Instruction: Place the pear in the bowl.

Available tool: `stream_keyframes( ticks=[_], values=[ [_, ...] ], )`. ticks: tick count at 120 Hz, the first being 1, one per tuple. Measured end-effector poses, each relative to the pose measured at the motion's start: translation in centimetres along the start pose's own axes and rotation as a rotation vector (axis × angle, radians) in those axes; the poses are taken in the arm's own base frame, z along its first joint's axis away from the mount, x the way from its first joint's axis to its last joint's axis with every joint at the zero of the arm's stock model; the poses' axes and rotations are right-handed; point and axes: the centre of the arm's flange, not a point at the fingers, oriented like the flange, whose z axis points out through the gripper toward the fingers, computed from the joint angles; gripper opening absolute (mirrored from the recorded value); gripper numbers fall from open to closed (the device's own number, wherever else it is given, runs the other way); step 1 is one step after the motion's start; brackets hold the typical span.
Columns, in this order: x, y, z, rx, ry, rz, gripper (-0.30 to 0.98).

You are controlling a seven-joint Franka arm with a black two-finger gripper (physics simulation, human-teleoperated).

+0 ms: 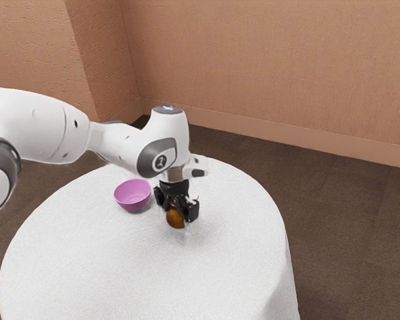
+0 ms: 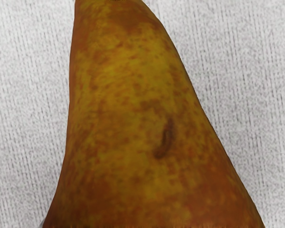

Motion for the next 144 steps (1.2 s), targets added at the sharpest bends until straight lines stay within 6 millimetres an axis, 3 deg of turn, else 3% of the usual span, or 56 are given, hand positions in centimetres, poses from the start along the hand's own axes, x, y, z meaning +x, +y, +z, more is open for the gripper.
stream_keyframes(
  ticks=[26, 42, 80, 95, 113, 144],
  values=[
    [2.0, -2.9, -5.1, 0.037, 0.075, -0.008, 0.24],
    [2.5, -6.0, -6.2, 0.047, 0.083, -0.024, 0.23],
    [1.5, -14.5, -6.3, 0.068, 0.054, -0.070, 0.25],
    [0.8, -16.9, -5.7, 0.082, 0.035, -0.065, 0.25],
    [0.5, -18.2, -4.8, 0.089, 0.013, -0.045, 0.25],
    [0.5, -18.5, -3.2, 0.090, -0.015, -0.002, 0.25]
  ],
)
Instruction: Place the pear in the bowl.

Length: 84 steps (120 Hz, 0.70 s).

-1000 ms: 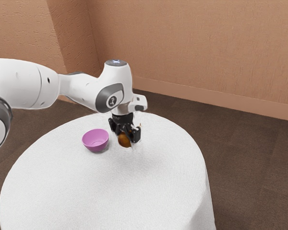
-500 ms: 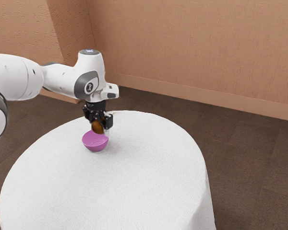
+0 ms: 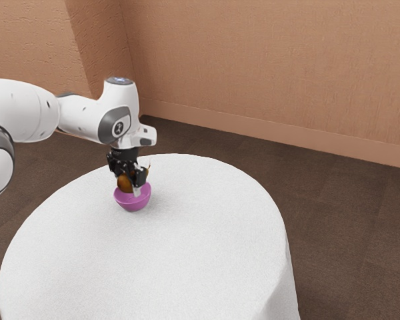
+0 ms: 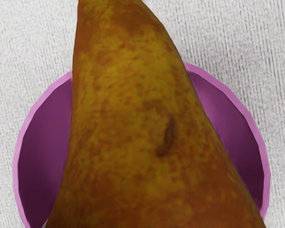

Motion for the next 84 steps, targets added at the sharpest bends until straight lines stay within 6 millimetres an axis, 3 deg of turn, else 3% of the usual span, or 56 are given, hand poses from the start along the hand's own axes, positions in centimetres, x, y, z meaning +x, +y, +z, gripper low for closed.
stream_keyframes(
  ticks=[56, 84],
  values=[
    [0.66, -0.24, 0.30, 0.004, 0.007, 0.049, 0.27],
    [0.64, -0.15, 0.42, -0.012, 0.005, 0.068, 0.54]
  ],
)
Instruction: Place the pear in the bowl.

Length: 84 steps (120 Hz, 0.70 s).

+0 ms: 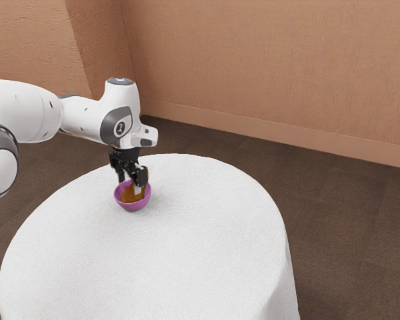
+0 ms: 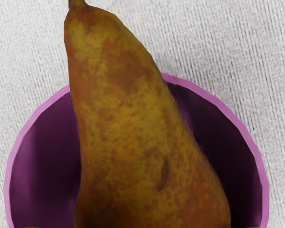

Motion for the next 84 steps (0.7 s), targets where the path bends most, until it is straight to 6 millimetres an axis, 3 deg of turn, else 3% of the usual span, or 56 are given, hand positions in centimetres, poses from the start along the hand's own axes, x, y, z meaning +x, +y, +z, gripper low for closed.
stream_keyframes(
  ticks=[16, 24, 31, 43, 61, 66, 74, 84],
  values=[
    [0.0, 0.0, -0.1, -0.004, -0.001, 0.012, 0.61],
    [0.2, 0.3, -1.6, 0.000, 0.016, 0.021, 0.63],
    [-0.1, 1.1, -5.6, 0.008, 0.062, 0.034, 0.64],
    [-2.1, 4.0, -14.9, 0.016, 0.142, 0.064, 0.66],
    [-8.7, 10.7, -28.9, -0.005, 0.239, 0.121, 0.67],
    [-10.0, 12.6, -30.6, -0.022, 0.232, 0.139, 0.68],
    [-10.9, 15.0, -31.4, -0.050, 0.201, 0.162, 0.68],
    [-11.7, 15.0, -31.1, -0.073, 0.156, 0.140, 0.68]
  ],
)
